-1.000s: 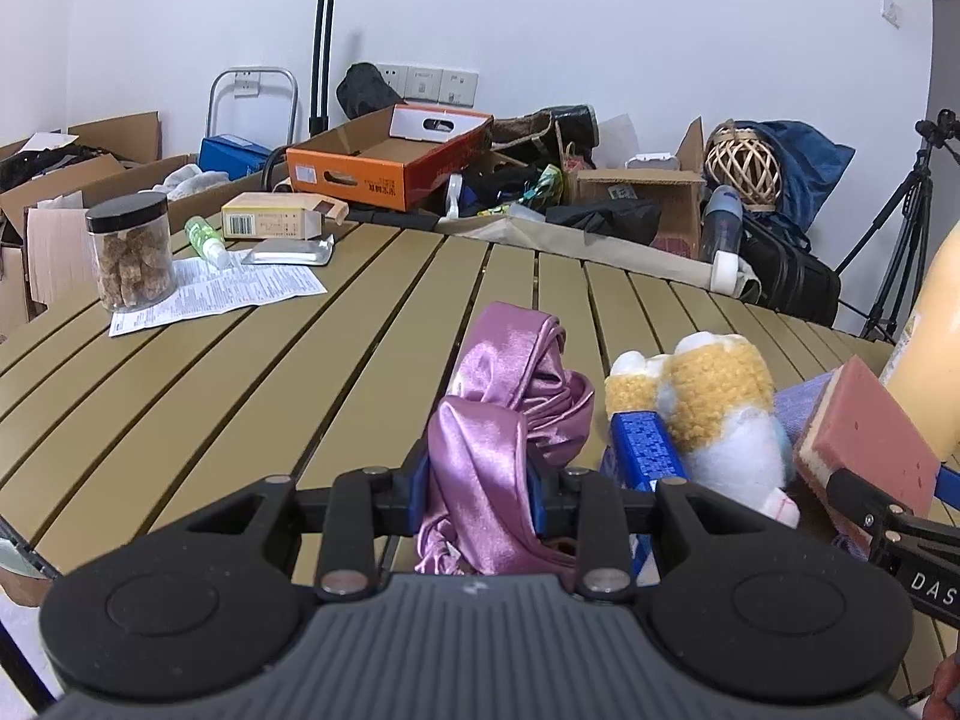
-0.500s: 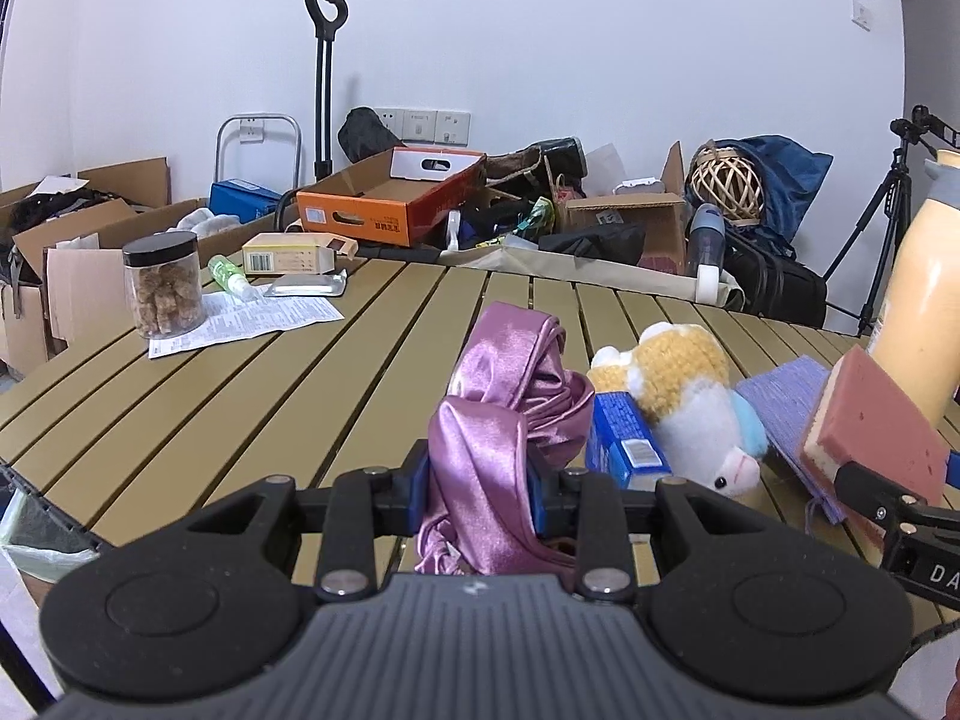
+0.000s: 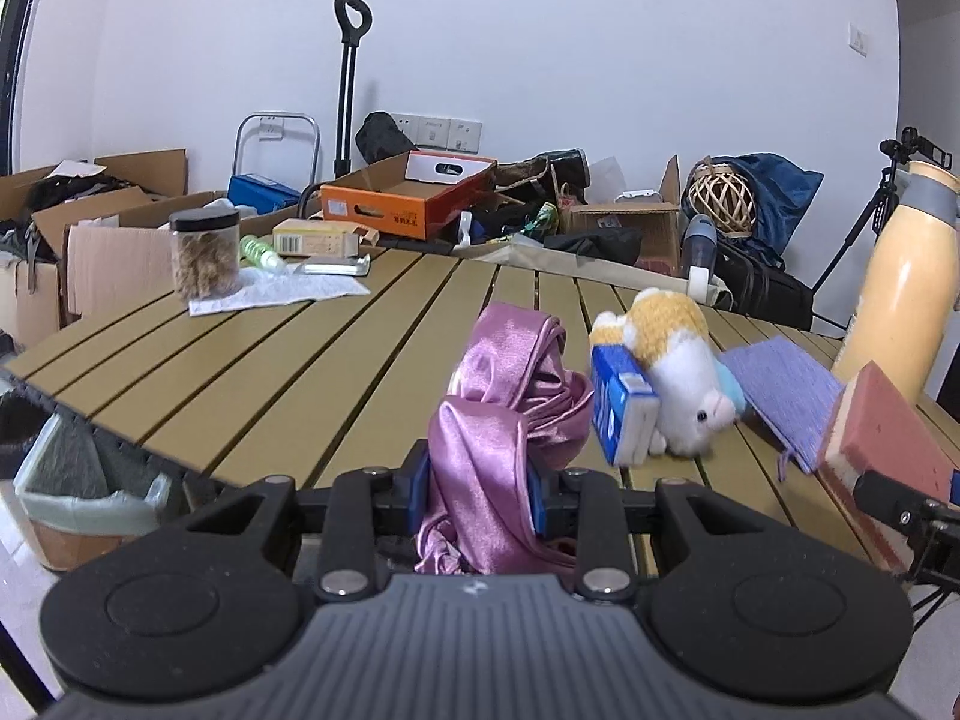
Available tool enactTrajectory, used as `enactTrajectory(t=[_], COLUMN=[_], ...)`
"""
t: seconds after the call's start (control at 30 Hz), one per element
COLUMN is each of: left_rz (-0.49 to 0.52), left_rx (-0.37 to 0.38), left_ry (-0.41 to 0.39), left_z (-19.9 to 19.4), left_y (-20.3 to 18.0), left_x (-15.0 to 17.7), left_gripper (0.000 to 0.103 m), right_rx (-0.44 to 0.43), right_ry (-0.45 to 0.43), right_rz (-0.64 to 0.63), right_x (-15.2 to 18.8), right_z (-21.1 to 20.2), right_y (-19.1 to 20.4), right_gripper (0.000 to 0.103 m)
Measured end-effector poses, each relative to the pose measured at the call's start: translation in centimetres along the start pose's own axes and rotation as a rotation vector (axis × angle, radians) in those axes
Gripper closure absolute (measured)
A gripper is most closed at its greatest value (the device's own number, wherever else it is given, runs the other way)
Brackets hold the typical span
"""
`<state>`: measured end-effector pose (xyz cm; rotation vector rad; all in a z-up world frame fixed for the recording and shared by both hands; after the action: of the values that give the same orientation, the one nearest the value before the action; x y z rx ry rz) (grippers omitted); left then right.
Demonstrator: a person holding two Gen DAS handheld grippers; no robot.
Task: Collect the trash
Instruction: 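Carry the pink cloth and pink sponge down over the black bin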
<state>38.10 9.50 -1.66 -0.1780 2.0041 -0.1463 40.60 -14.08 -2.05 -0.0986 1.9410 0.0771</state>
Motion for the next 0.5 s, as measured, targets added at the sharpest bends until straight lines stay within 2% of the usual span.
enactTrajectory(t=[0.2,0.37,0.5], left_rz=[-0.003,0.015,0.046], left_rx=[0.014,0.037,0.068], left_ry=[0.007,0.045,0.087], left_z=[-2.1,-3.4,-4.1], left_y=[0.0,-0.8,-2.2], left_x=[2.2,4.6,6.7], left_gripper=[0.072,0.072,0.072], right_rx=[-0.017,-0.038,-0.059], right_ry=[0.017,0.042,0.097], right_rz=[0.008,-0.015,-0.038], right_x=[1.6,3.5,6.0], right_z=[-1.9,-3.6,-4.9], right_y=[-0.4,-0.1,0.3], right_gripper=[0.008,0.008,0.008])
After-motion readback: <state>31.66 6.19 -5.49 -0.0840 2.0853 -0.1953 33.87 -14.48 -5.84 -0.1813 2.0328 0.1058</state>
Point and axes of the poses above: each gripper's, at about its wrist camera, not at the fingertips, and z roughly the way its jaws point, y to its left, x to its underside, the point moved 7 cm from there along z, roughly the way its jaws point, and after that the axes turned 8 degrees about x, right-handed, at the moved point
